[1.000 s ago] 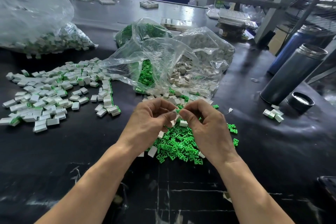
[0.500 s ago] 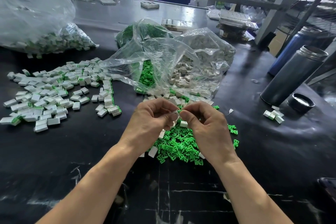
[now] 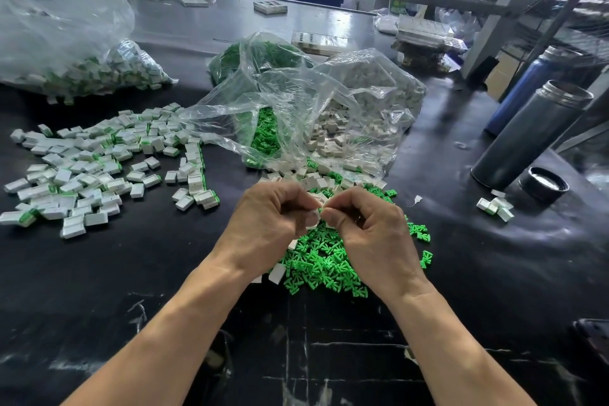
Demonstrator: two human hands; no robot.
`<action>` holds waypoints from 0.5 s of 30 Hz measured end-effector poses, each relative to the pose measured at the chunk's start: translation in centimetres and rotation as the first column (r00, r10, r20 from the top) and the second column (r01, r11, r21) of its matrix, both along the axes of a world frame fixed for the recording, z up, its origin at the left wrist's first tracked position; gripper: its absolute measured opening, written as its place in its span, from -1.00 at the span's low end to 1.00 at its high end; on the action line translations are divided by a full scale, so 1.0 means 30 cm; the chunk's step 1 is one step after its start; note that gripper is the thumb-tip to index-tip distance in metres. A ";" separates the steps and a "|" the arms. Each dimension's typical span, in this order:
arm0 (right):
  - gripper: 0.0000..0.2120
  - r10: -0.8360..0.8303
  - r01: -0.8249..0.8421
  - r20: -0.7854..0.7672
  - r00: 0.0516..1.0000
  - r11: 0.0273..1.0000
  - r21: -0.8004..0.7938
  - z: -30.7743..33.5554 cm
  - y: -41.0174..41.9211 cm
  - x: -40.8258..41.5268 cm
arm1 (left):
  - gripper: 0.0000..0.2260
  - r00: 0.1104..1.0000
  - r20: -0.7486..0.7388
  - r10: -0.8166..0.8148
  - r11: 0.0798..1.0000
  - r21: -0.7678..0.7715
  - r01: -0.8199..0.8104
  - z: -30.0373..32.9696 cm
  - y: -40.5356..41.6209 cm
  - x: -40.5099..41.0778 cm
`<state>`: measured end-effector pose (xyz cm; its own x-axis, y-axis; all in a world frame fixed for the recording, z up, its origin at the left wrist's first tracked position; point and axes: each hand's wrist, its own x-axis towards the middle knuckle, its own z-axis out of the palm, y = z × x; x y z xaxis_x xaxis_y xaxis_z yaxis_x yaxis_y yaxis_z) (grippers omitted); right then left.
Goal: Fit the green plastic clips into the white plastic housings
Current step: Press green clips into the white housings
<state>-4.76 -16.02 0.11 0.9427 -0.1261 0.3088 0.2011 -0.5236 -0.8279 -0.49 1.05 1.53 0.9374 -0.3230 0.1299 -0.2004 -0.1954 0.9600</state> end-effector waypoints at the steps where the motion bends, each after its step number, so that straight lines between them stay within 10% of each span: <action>1: -0.90 0.006 -0.006 -0.004 1.000 1.000 -0.001 0.002 -0.001 0.000 | -0.84 1.000 0.000 -0.002 1.000 0.006 0.002 0.002 0.001 -0.001; 15: -0.87 0.025 -0.021 -0.093 0.995 0.998 0.052 0.009 -0.002 -0.006 | -0.75 1.000 -0.020 -0.006 1.000 0.007 0.006 -0.012 0.000 0.003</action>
<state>-4.95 -16.10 0.37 0.9699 -0.1173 0.2132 0.1334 -0.4766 -0.8690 -0.39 1.05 1.17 0.9379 -0.3295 0.1090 -0.1824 -0.2007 0.9625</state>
